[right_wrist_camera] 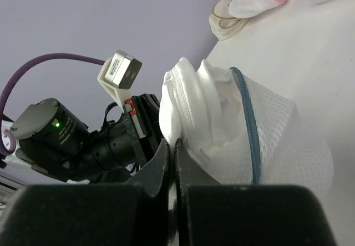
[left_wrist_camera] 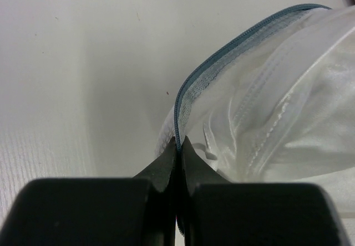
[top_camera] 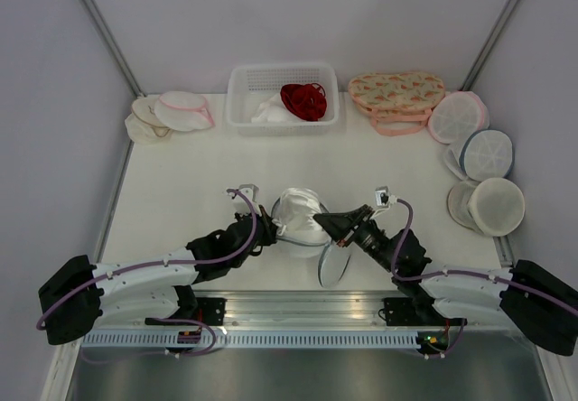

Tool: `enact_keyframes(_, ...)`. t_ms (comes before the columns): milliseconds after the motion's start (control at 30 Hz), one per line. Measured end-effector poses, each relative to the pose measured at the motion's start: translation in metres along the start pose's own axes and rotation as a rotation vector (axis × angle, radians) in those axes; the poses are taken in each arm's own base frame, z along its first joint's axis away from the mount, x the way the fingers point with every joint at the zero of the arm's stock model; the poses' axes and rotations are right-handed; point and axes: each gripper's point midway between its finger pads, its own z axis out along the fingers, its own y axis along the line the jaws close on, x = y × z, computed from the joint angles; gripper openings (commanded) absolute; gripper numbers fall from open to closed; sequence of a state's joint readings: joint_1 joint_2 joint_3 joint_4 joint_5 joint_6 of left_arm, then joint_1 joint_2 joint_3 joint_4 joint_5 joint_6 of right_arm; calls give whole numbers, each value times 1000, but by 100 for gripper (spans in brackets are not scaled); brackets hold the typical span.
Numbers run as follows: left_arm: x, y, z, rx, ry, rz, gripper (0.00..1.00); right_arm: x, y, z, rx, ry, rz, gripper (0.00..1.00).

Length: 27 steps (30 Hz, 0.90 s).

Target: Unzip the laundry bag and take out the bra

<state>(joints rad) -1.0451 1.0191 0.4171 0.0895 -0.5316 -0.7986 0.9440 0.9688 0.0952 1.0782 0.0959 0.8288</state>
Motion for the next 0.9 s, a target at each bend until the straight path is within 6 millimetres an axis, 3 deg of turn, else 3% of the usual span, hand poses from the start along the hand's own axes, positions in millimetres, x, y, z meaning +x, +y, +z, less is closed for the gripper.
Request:
enact_keyframes(233, 11, 7, 1, -11, 28, 11, 2, 19, -24, 12, 71, 33, 58, 0)
enact_keyframes(367, 14, 9, 1, -16, 34, 15, 2, 17, -23, 37, 70, 33, 58, 0)
enact_keyframes(633, 17, 10, -1, -7, 41, 6, 2, -38, 10, 78, -37, -93, 48, 0)
enact_keyframes(900, 20, 15, -4, -6, 40, 2, 2, -99, 28, 75, -99, -247, 45, 0)
